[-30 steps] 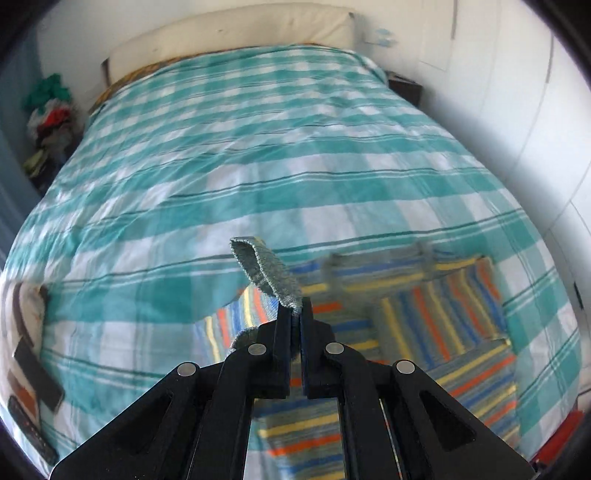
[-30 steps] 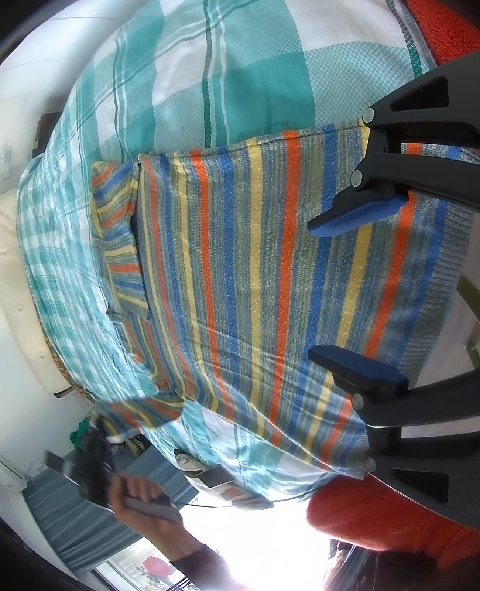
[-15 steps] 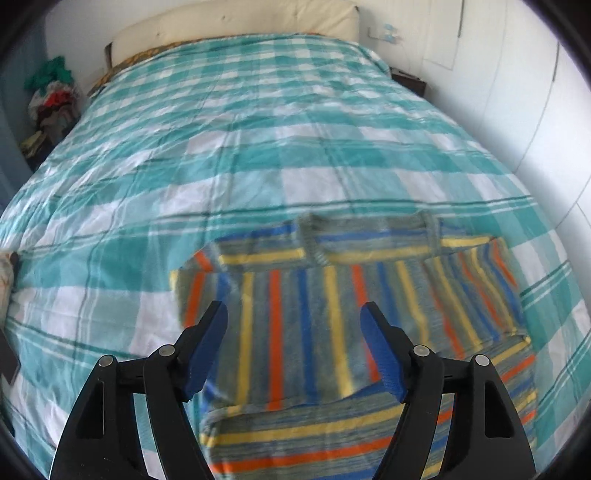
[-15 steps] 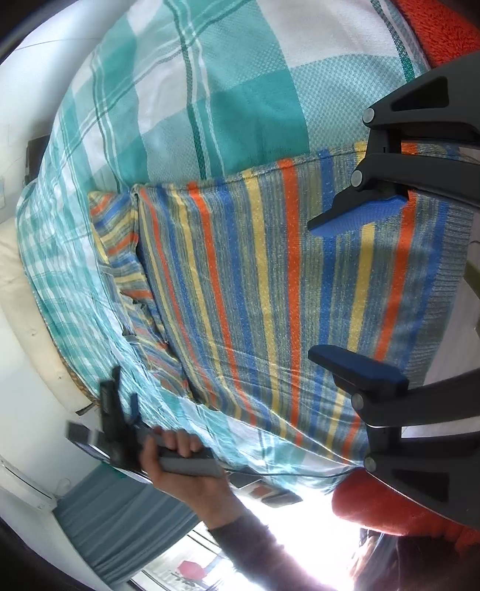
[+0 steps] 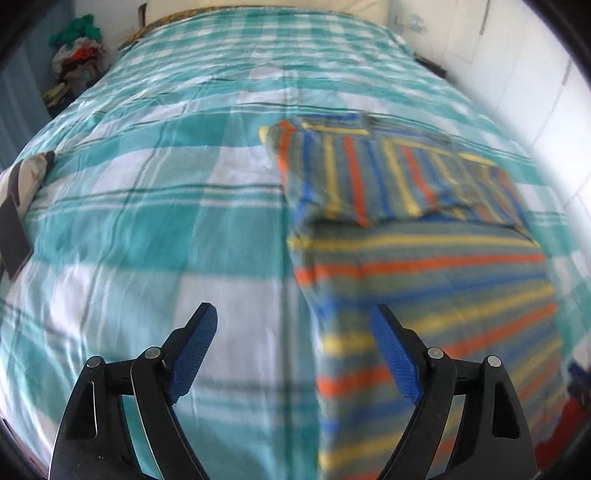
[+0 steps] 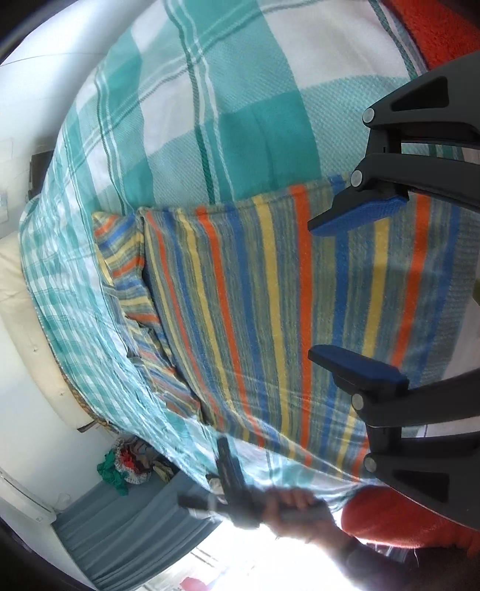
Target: Fold small clothes
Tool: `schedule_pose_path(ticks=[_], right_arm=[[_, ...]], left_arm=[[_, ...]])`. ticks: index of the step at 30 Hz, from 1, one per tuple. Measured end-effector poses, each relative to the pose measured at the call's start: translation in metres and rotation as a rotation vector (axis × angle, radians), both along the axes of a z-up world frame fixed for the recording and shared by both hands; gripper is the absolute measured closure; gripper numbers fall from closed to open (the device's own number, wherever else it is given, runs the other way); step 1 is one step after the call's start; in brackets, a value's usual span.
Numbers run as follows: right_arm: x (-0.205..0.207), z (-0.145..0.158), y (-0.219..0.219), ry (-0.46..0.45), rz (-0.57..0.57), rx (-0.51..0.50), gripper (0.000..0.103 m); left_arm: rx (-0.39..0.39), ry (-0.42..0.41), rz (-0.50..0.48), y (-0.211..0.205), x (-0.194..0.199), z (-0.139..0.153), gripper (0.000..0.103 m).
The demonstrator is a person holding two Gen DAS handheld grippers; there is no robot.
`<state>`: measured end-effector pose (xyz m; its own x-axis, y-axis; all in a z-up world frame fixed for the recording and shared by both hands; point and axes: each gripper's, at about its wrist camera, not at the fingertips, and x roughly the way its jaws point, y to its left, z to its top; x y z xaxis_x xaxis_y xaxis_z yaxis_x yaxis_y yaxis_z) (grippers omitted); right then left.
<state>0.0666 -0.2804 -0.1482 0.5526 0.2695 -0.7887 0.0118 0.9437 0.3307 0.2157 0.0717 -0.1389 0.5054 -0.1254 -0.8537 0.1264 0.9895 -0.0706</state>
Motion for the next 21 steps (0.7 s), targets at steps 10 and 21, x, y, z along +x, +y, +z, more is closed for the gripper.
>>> schedule_pose_path(ticks=[10, 21], right_arm=[[0.020, -0.039, 0.041, 0.143, 0.155, -0.274, 0.038], [0.010, -0.045, 0.055, 0.108, 0.168, -0.430, 0.026]], left_arm=[[0.105, 0.023, -0.084, -0.038, -0.112, -0.053, 0.007], [0.091, 0.031, -0.085, -0.033, -0.104, -0.057, 0.001]])
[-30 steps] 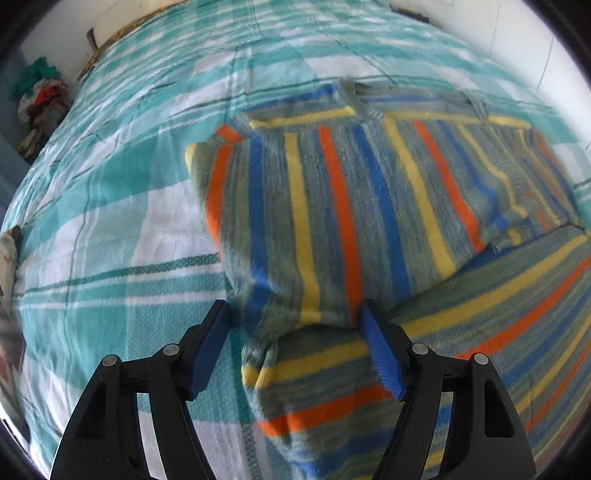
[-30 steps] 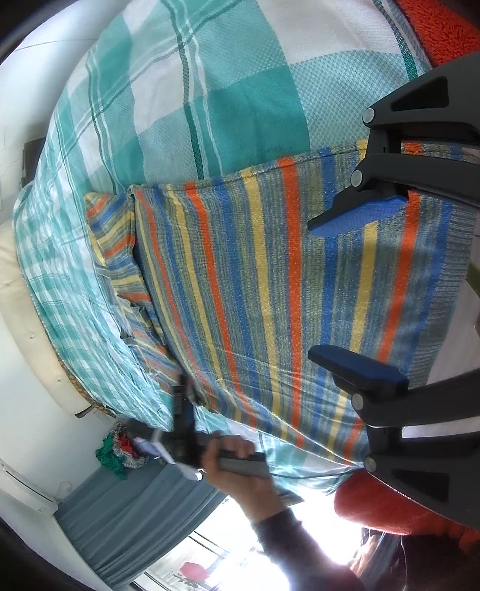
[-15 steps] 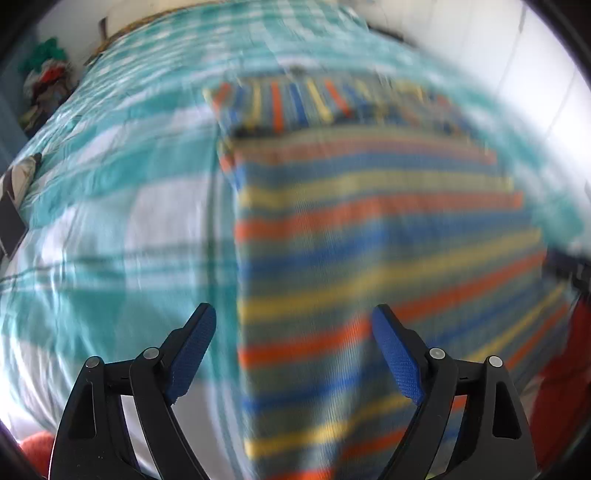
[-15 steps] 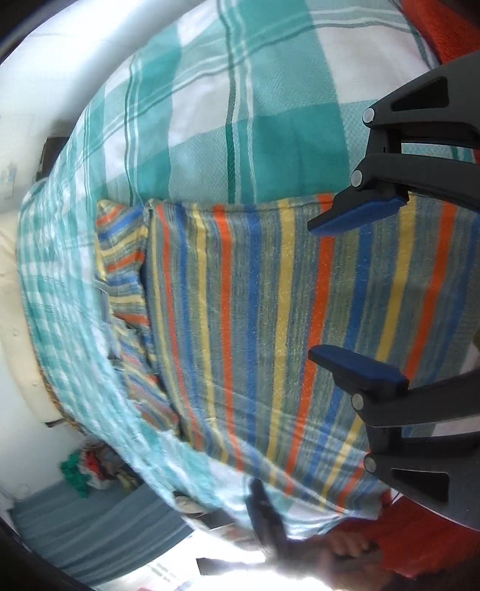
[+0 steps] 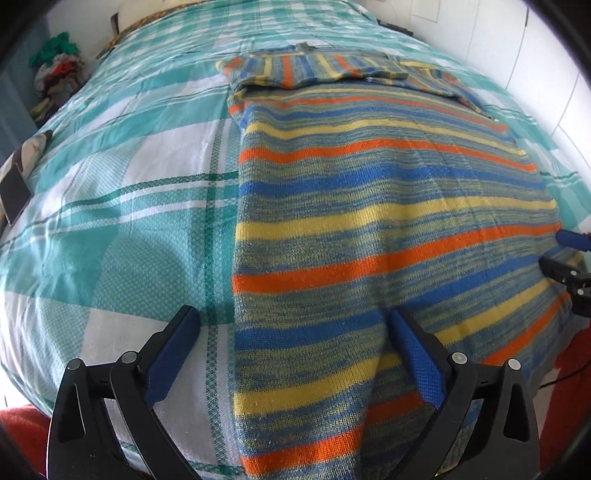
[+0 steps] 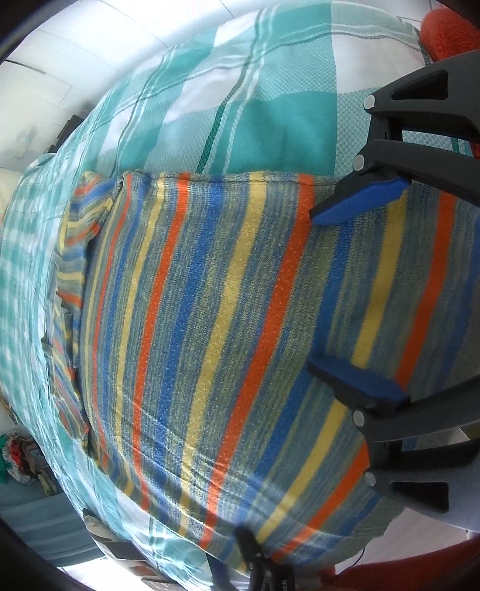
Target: Fold small clothes
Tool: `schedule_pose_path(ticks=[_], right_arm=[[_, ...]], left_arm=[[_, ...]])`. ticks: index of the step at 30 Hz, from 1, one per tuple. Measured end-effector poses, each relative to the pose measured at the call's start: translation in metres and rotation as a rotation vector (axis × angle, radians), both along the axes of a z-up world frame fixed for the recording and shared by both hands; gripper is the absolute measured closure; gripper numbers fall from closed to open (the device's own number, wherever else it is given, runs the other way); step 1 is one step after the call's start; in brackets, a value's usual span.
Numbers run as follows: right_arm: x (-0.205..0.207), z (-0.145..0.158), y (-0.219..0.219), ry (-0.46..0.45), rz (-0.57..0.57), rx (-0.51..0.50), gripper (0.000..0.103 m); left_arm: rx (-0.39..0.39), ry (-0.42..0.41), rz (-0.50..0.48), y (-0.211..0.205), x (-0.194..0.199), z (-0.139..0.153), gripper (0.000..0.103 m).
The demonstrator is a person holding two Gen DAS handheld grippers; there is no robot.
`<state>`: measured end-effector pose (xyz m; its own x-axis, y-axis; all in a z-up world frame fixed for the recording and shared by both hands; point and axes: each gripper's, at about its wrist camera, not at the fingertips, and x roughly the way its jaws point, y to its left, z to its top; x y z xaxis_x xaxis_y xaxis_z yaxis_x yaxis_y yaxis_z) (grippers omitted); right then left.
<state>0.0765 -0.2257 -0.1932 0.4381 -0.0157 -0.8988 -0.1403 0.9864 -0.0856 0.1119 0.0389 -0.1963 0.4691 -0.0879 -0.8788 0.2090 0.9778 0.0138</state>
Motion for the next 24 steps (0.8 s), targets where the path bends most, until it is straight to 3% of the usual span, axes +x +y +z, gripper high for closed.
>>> schedule_pose_path(ticks=[24], right_arm=[[0.0006, -0.0036, 0.0061, -0.016, 0.007, -0.033, 0.021]], left_arm=[[0.023, -0.003, 0.008, -0.0029, -0.0006, -0.0023, 0.001]])
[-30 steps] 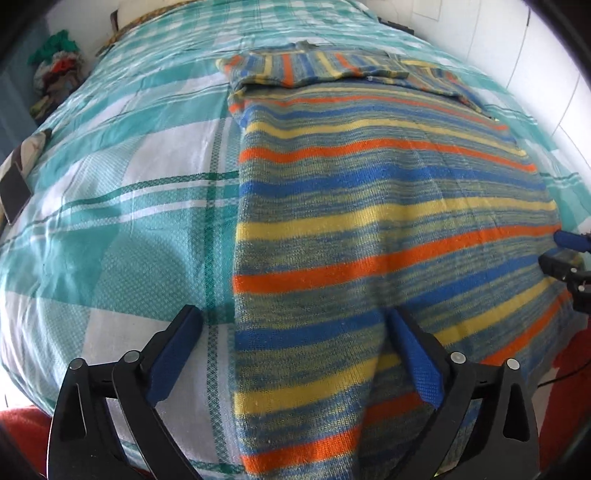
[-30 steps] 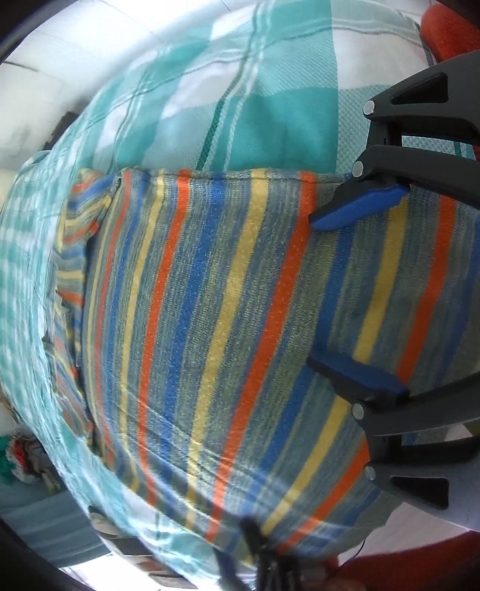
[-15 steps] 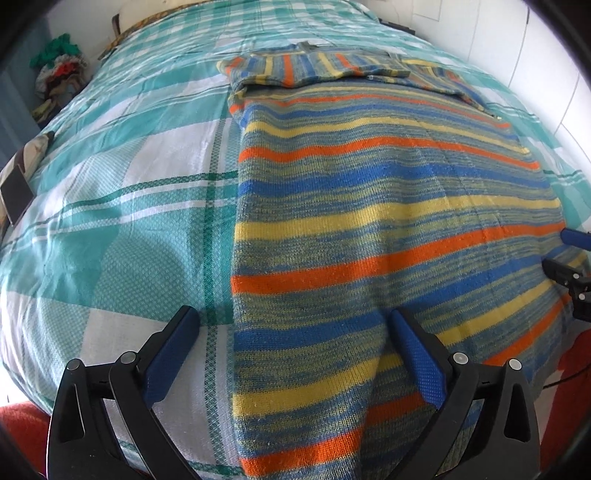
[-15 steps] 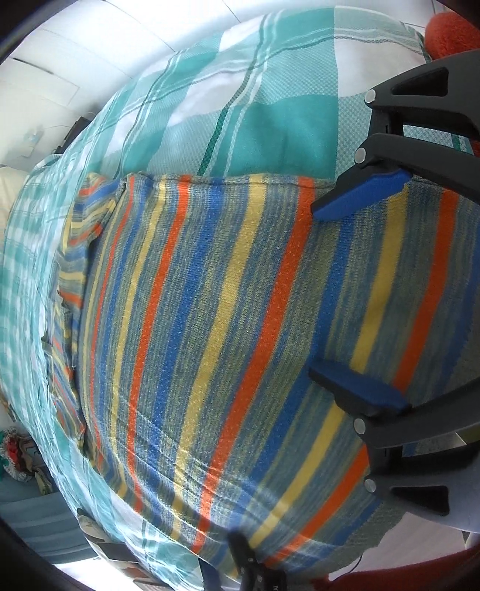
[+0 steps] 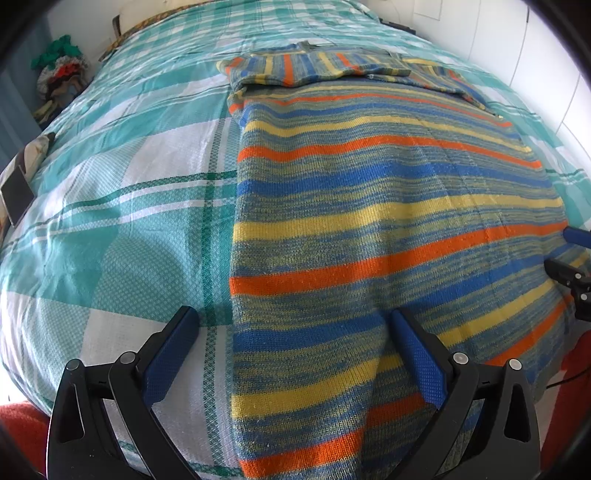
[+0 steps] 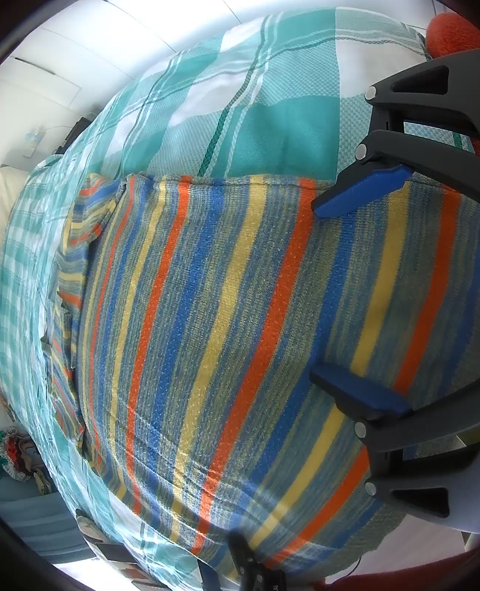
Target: Fold small clothes
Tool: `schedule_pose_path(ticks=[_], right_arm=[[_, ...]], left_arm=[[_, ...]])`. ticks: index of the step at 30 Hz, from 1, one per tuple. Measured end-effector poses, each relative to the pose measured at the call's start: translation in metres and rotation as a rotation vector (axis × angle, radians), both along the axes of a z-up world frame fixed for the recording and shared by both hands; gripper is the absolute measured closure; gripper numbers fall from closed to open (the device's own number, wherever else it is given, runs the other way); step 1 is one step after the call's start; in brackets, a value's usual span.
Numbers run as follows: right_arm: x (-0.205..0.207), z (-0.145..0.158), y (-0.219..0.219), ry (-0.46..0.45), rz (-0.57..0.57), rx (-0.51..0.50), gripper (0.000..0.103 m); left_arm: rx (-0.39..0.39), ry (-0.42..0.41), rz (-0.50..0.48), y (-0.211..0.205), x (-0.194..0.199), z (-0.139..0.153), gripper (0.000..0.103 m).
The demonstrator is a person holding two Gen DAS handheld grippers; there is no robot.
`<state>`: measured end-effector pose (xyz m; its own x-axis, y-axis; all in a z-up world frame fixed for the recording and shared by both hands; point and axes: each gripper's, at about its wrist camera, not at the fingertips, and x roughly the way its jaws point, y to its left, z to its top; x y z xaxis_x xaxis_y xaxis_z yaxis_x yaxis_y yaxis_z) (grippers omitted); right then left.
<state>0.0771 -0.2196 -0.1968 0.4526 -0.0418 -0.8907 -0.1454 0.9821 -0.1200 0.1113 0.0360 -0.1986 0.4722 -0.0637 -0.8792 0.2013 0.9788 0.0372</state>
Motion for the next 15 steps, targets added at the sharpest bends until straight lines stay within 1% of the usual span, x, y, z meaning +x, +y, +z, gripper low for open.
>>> schedule_pose_path(ticks=[15], right_arm=[[0.0001, -0.0007, 0.0009, -0.003, -0.003, -0.005, 0.019]], left_arm=[[-0.002, -0.002, -0.005, 0.0004, -0.0002, -0.0003, 0.001]])
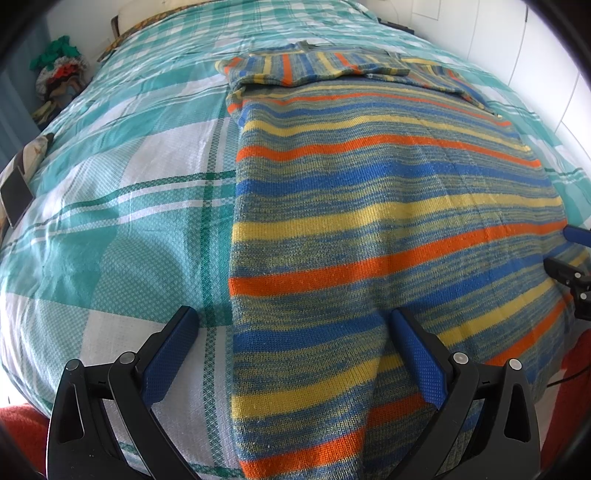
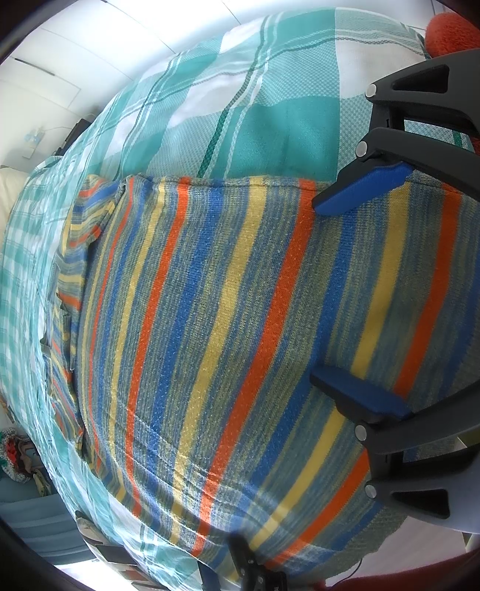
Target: Fold small clothes
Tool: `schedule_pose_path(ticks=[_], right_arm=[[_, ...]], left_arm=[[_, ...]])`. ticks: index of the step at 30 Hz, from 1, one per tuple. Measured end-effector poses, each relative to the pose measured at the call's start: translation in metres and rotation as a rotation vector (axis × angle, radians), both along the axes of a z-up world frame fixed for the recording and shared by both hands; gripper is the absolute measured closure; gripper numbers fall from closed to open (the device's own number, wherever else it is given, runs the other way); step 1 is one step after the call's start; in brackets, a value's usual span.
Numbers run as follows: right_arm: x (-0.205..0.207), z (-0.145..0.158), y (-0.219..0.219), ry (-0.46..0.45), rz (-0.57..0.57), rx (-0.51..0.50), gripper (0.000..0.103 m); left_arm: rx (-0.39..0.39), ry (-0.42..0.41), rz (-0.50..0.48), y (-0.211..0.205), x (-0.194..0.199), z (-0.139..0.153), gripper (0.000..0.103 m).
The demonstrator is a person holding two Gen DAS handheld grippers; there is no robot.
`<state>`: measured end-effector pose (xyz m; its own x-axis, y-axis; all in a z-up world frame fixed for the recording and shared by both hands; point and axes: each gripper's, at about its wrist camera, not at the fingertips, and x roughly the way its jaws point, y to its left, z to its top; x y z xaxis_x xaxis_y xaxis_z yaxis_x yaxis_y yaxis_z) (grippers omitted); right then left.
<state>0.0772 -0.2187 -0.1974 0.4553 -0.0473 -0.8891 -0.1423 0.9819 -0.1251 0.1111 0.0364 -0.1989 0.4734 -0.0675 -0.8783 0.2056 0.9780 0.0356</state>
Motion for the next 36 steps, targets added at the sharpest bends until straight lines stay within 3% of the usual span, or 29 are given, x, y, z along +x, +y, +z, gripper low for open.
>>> schedule_pose_path(ticks=[28, 36], right_arm=[[0.001, -0.011, 0.000, -0.013, -0.014, -0.033, 0.013], [0.004, -0.012, -0.004, -0.012, -0.026, -0.013, 0.011]], left_arm=[[0.045, 0.007, -0.018, -0.008, 0.002, -0.011, 0.001], [0.025, -0.042, -0.027, -0.006, -0.004, -0.008, 0.001]])
